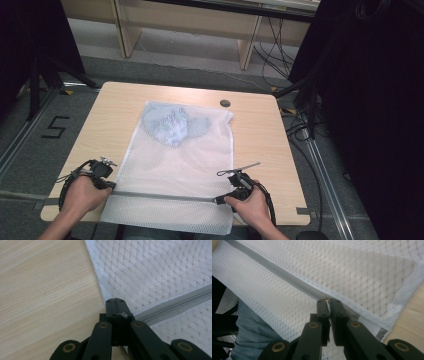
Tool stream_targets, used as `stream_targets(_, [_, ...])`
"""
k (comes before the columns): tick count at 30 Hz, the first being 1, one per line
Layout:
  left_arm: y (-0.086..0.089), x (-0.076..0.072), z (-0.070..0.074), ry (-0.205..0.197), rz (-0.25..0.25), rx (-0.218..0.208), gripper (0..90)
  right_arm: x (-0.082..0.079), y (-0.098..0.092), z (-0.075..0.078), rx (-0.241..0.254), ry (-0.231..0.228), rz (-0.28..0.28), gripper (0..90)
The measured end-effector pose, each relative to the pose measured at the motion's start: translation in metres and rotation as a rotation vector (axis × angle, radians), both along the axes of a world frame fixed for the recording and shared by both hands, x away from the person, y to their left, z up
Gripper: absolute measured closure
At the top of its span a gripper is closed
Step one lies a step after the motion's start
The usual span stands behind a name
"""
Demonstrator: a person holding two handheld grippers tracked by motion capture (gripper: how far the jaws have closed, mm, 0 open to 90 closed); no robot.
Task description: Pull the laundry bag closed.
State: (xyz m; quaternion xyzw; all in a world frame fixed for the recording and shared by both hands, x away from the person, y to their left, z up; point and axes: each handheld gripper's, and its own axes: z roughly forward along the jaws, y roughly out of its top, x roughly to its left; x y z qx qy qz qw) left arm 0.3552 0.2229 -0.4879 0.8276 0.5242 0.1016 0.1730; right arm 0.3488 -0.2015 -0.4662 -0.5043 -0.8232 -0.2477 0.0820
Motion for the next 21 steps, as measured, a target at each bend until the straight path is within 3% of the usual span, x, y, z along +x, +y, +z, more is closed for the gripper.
stream_targets(4, [-0.002,-0.001,0.0,0.005,0.022,-0.011,89.9,0.001,-0.003,-0.001,-0.008,-0.013,0.001,87.0])
stream_targets(11, [-0.001,-0.001,0.0,0.001,0.006,-0.002,89.9,0.001,-0.008,0.0,-0.006,-0.003,-0.017,87.0])
stream_targets(12, [-0.001,-0.001,0.0,0.0,0.006,-0.001,89.9,0.003,-0.009,-0.001,0.001,-0.017,0.011,87.0])
stream_targets(15, [-0.001,-0.001,0.0,-0.003,0.01,-0.005,89.9,0.002,-0.009,0.002,-0.011,0.008,-0.015,87.0])
stream_targets(21, [-0.002,-0.001,0.0,0.0,-0.001,0.013,89.9,0.004,-0.013,0.005,-0.022,0.014,-0.014,87.0])
